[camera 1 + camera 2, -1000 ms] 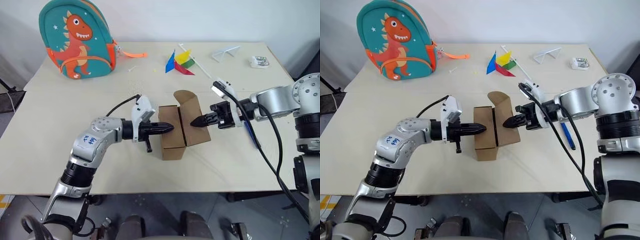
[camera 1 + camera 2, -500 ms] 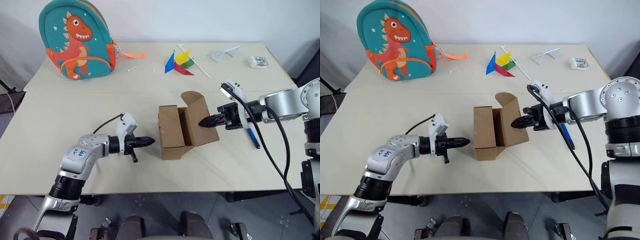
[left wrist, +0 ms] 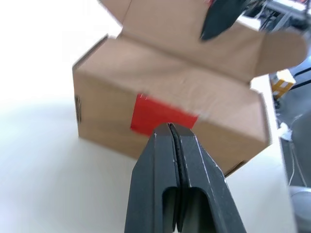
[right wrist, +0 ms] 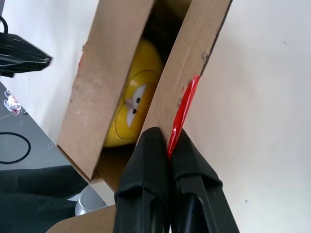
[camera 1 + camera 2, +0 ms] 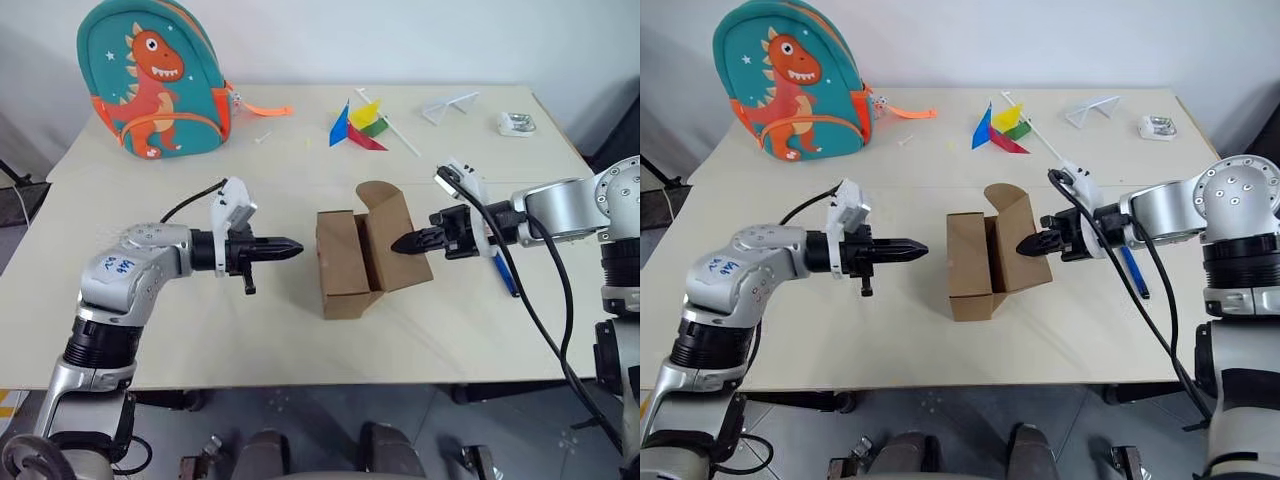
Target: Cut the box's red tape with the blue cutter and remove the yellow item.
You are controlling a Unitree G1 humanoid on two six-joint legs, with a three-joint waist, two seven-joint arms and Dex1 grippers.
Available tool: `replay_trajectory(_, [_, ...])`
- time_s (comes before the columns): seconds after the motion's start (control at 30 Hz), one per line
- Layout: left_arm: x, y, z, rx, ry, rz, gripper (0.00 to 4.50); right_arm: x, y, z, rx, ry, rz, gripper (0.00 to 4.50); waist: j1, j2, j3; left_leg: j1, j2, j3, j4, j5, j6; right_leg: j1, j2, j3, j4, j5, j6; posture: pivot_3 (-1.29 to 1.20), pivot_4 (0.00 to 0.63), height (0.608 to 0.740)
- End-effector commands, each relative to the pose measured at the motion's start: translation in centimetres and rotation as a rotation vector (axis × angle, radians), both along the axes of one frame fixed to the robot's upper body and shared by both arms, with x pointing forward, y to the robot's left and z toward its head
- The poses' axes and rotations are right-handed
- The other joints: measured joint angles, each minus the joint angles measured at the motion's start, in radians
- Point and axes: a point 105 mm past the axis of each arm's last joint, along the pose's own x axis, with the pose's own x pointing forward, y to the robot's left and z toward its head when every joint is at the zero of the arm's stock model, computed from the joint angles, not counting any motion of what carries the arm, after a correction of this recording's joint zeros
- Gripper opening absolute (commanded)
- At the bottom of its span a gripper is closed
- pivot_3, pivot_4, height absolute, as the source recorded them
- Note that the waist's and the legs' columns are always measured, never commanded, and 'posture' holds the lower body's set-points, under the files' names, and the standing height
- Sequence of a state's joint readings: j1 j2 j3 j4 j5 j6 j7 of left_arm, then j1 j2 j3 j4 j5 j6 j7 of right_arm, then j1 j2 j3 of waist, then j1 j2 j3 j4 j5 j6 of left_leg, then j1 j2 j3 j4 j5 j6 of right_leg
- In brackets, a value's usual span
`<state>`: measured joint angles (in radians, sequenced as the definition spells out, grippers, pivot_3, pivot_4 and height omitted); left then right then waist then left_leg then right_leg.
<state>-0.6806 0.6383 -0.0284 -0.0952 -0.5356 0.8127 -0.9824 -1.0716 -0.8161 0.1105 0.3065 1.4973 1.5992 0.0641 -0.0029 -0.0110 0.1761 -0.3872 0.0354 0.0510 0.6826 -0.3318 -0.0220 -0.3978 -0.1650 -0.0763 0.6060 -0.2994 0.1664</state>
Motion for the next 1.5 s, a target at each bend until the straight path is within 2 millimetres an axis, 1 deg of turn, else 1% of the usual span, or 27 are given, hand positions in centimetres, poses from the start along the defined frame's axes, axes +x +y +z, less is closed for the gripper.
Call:
replay_trajectory(0.03, [-0.9,-2.3,2.6,-0.058,-0.070,-0.094,0.00,0.0,-0.3,-2.0,-0.083,0.040,-0.017,0.02,0.002,0.000,0.000,0.000,0.000,0.000,0.000,0.000,0.000,0.000,0.000,0.000,0.000,0.000,0.000,0.00,0.150,0.740])
replay_trajectory(0.13, [-0.8,-3.7,1.8,-0.045,-0.062,-0.107,0.00,0.0,-0.3,-2.1,-0.083,0.039,-0.018,0.02,-0.002,0.000,0.000,0.000,0.000,0.000,0.000,0.000,0.000,0.000,0.000,0.000,0.000,0.000,0.000,0.00,0.150,0.740])
replay_trajectory(0.27, [-0.3,-5.6,0.2,-0.020,-0.042,-0.110,0.00,0.1,0.1,-1.8,-0.080,0.033,-0.009,0.02,-0.001,0.000,0.000,0.001,0.000,0.000,0.000,0.000,0.000,0.000,0.000,0.000,0.000,0.000,0.000,0.00,0.150,0.740])
replay_trajectory(0.37, [-0.1,-5.8,-0.9,0.026,-0.044,-0.096,0.00,0.1,0.3,-1.7,-0.077,0.027,-0.002,0.02,-0.002,0.000,0.000,0.000,0.000,0.001,0.000,0.000,0.000,0.000,0.000,0.000,0.000,0.000,0.000,0.00,0.150,0.740])
replay_trajectory(0.5, [0.9,-5.6,-1.9,0.075,-0.062,-0.051,0.00,0.1,0.6,-1.6,-0.071,0.025,0.003,0.02,0.000,0.000,0.000,0.000,0.000,0.001,0.000,0.000,0.000,0.000,0.000,0.000,0.000,0.000,0.000,0.00,0.150,0.740])
replay_trajectory(0.57, [1.2,-5.5,-2.3,0.096,-0.071,-0.039,0.00,0.1,0.6,-1.7,-0.070,0.025,0.004,0.02,0.002,0.000,0.000,0.000,0.000,0.001,0.000,0.000,0.000,0.000,0.000,0.000,0.000,0.000,0.000,0.00,0.150,0.740])
replay_trajectory(0.73, [2.1,-4.5,-3.6,0.152,-0.082,0.031,0.00,-0.2,0.4,-1.7,-0.070,0.027,0.014,0.02,0.002,0.000,0.000,0.001,0.000,0.000,0.001,0.000,0.000,0.001,0.000,0.000,0.000,0.000,0.000,0.00,0.150,0.740])
replay_trajectory(0.8, [2.2,-3.9,-4.4,0.184,-0.074,0.045,0.00,-0.2,0.1,-1.8,-0.077,0.031,0.006,0.02,0.002,0.000,0.000,0.001,0.000,0.000,0.001,0.000,0.000,0.001,0.000,0.000,0.000,0.000,0.000,0.00,0.150,0.740])
replay_trajectory(0.97, [1.6,-3.0,-5.6,0.228,-0.040,0.049,0.00,-0.3,-0.8,-2.1,-0.100,0.035,-0.020,0.02,-0.002,0.000,-0.001,0.002,0.000,0.000,0.001,0.000,0.000,0.002,0.000,0.000,0.000,0.000,0.000,0.00,0.150,0.740])
replay_trajectory(1.13, [1.7,-2.5,-6.1,0.245,-0.033,0.083,0.00,-0.2,-1.4,-2.1,-0.112,0.032,-0.033,0.02,-0.010,0.001,-0.001,0.003,0.000,0.001,0.000,0.000,0.000,0.002,0.000,0.000,0.001,0.000,0.000,0.00,0.150,0.740])
replay_trajectory(1.23, [1.7,-2.1,-6.3,0.246,-0.028,0.102,0.00,-0.3,-1.4,-1.9,-0.112,0.026,-0.026,0.02,-0.019,0.001,-0.001,0.004,0.001,0.001,0.000,0.000,0.000,0.003,0.000,0.000,0.001,0.000,0.000,0.00,0.150,0.740])
replay_trajectory(1.37, [1.3,-0.6,-6.8,0.250,-0.001,0.145,0.00,-0.5,-1.1,-1.3,-0.102,0.010,-0.002,0.02,-0.025,0.001,-0.001,0.004,0.001,0.001,0.000,0.000,0.000,0.003,0.000,0.000,0.001,0.000,0.000,0.00,0.150,0.740])
replay_trajectory(1.5, [1.0,0.3,-7.3,0.261,0.017,0.169,0.00,-0.6,-0.5,-0.7,-0.090,-0.004,0.026,0.02,-0.025,0.001,-0.002,0.004,0.001,0.001,0.000,0.000,0.000,0.003,0.000,0.000,0.001,0.000,-0.001,0.00,0.150,0.740])
